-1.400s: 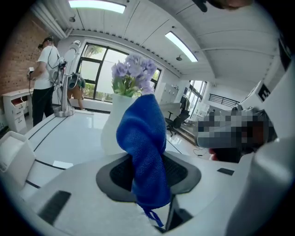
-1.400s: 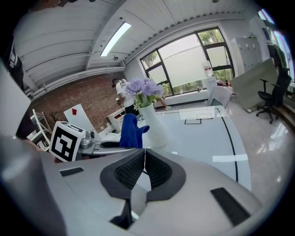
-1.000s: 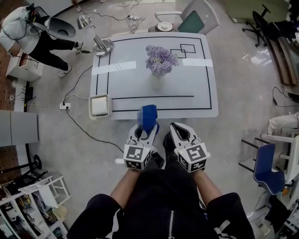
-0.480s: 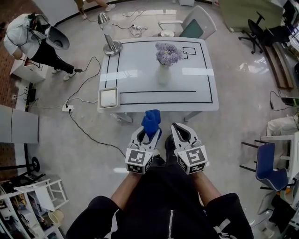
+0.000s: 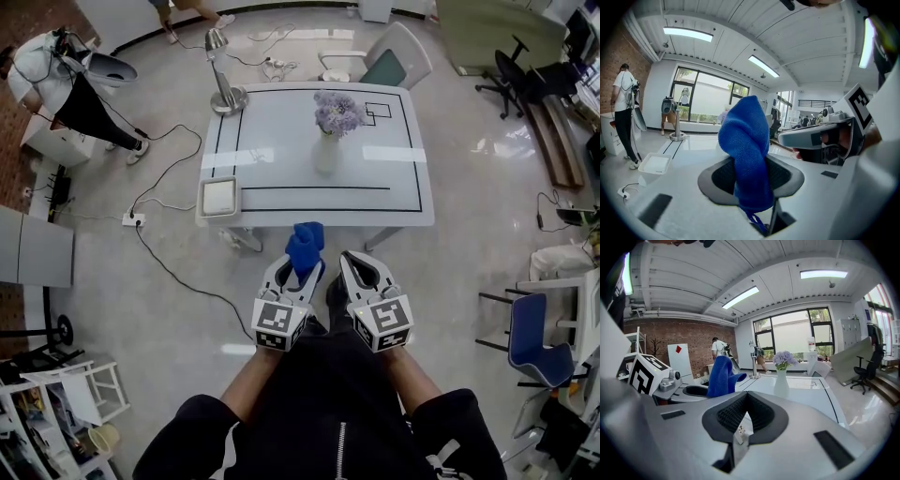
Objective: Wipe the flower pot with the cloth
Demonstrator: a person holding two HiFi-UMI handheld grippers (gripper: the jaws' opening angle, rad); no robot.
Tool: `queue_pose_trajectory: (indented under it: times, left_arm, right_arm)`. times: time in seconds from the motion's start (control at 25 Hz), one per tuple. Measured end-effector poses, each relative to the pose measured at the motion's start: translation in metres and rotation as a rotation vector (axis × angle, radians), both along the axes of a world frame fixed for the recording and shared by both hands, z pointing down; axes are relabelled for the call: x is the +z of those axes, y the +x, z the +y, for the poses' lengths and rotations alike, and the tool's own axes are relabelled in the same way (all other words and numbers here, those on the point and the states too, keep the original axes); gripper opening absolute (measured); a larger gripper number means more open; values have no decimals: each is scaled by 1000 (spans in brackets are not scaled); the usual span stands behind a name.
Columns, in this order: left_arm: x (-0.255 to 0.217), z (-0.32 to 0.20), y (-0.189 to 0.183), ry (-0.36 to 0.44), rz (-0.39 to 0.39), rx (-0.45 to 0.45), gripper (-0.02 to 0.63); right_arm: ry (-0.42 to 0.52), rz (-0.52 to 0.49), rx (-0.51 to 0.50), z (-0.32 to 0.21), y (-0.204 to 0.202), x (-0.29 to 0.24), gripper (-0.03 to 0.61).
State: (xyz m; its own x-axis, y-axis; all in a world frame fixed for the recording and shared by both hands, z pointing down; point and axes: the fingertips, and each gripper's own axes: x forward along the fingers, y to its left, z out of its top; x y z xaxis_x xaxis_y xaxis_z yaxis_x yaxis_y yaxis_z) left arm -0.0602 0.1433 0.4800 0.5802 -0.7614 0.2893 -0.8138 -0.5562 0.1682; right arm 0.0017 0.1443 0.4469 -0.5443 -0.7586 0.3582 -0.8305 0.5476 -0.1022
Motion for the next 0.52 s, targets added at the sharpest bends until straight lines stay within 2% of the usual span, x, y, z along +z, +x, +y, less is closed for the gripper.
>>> queue_pose_trajectory:
  times: [0.52]
  left_arm:
    - [-7,-4,6,6,18,8,156]
  right_arm:
    - [2,11,-1,0,2,-6,9]
